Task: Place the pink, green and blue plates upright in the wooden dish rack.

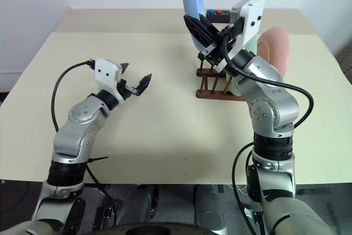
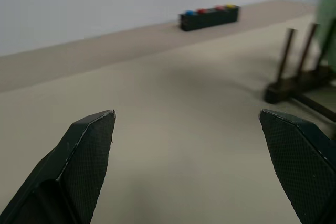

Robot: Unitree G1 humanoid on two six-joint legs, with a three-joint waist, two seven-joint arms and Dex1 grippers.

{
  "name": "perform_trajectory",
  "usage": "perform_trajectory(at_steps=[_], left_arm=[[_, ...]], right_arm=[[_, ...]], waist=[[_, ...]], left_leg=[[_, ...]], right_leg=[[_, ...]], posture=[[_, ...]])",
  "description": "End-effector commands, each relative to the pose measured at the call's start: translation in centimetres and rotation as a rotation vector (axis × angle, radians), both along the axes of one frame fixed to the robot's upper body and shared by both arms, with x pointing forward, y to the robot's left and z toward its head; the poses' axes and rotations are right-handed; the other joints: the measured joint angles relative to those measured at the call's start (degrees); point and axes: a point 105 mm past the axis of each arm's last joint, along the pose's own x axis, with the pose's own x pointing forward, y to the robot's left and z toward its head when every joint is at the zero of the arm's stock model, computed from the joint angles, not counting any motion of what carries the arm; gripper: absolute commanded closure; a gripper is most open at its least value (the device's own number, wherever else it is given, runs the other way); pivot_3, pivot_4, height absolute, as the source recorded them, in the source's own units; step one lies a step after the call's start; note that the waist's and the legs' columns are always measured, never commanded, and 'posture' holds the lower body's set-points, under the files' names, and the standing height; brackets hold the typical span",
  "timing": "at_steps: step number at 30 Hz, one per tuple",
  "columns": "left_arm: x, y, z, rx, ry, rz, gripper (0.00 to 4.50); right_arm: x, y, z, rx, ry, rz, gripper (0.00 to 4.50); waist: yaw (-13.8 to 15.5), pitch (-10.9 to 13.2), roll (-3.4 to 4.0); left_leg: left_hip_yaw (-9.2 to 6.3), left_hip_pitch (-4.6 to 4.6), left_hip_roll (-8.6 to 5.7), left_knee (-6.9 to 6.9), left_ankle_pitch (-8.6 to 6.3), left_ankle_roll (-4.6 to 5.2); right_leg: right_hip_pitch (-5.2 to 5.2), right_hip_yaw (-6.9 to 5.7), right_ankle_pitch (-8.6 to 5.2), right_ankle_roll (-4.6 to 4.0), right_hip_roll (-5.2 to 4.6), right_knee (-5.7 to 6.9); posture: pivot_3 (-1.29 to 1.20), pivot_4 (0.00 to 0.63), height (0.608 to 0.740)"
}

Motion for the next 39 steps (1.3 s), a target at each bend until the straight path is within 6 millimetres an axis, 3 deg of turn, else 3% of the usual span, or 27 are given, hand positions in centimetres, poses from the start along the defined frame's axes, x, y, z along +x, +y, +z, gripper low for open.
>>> perform_trajectory(at_steps=[1,7,34,37,39], left_arm=[[-2.6,-2.6,0.3,0.027,-0.019,-0.204,0.02],[-4.2,-3.7,-0.3,0.044,0.009,-0.311,0.02],[-4.2,-3.9,-0.5,0.068,0.015,-0.319,0.02],[-4.2,-3.9,-0.5,0.069,0.014,-0.318,0.0],[-4.2,-4.0,-0.5,0.069,0.014,-0.319,0.0]], right_arm=[[-1.1,-1.1,1.0,0.081,0.023,0.018,4.5],[-0.6,-2.3,0.7,0.182,0.123,0.012,4.5],[1.2,-4.3,-1.9,0.294,0.358,-0.06,4.5],[1.3,-4.3,-2.0,0.298,0.366,-0.062,3.54],[1.2,-4.3,-1.9,0.297,0.364,-0.063,2.57]], waist=[[0.01,0.0,0.0],[0.06,0.0,0.01],[0.04,0.01,0.02],[0.05,0.01,0.02],[0.04,0.01,0.02]], left_leg=[[0.0,-0.01,0.0,-0.02,0.0,0.0],[0.0,-0.02,0.01,0.03,-0.01,0.02],[0.01,-0.02,0.01,0.01,-0.01,0.03],[0.01,-0.02,0.01,0.01,-0.01,0.03],[0.01,-0.02,0.01,0.01,-0.01,0.03]], right_leg=[[-0.01,0.0,0.0,0.0,0.0,0.0],[0.0,0.0,0.0,0.0,0.0,0.0],[-0.01,0.0,-0.01,0.0,0.0,-0.01],[-0.01,0.0,-0.01,0.0,0.0,-0.01],[0.0,0.0,-0.01,0.0,0.0,-0.01]], posture=[[0.0,0.15,0.734],[0.0,0.15,0.734],[0.0,0.15,0.734],[0.0,0.15,0.734],[0.0,0.15,0.734]])
